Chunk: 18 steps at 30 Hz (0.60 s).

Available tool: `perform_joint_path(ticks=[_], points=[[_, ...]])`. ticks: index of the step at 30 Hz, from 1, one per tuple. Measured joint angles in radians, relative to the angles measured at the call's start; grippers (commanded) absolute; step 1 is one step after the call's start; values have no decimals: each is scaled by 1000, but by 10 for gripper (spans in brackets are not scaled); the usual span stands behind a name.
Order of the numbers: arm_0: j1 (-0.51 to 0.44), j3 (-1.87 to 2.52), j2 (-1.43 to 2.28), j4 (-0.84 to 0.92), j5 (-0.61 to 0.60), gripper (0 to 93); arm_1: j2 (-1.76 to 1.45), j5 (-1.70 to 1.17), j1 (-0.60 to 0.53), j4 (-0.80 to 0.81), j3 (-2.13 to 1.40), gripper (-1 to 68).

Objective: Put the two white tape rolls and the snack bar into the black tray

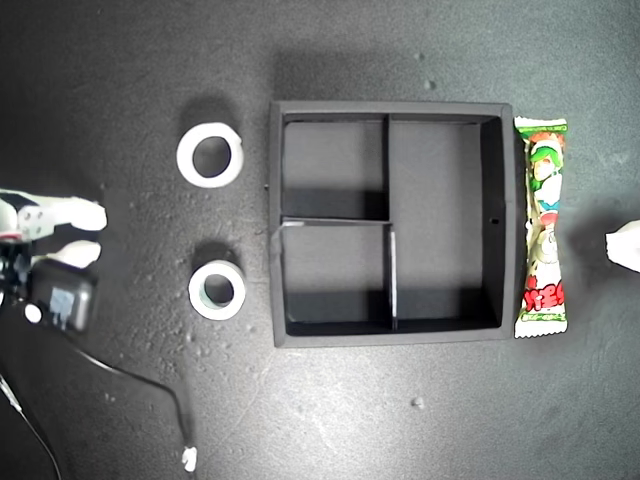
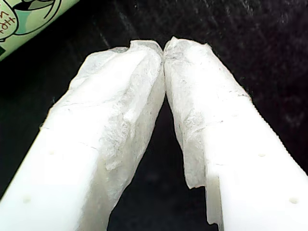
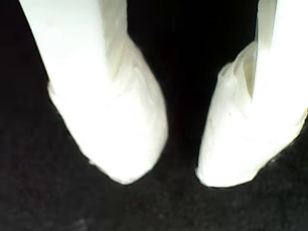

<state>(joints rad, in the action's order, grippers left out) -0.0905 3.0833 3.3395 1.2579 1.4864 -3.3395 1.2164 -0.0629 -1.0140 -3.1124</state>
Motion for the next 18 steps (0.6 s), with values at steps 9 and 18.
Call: perform_joint_path(ticks=[9, 18], points=[[72, -80, 0, -281, -370, 180, 0, 469, 12, 84, 0, -3], [176, -552, -764, -463, -561, 210, -2, 291, 17, 201, 0, -2]])
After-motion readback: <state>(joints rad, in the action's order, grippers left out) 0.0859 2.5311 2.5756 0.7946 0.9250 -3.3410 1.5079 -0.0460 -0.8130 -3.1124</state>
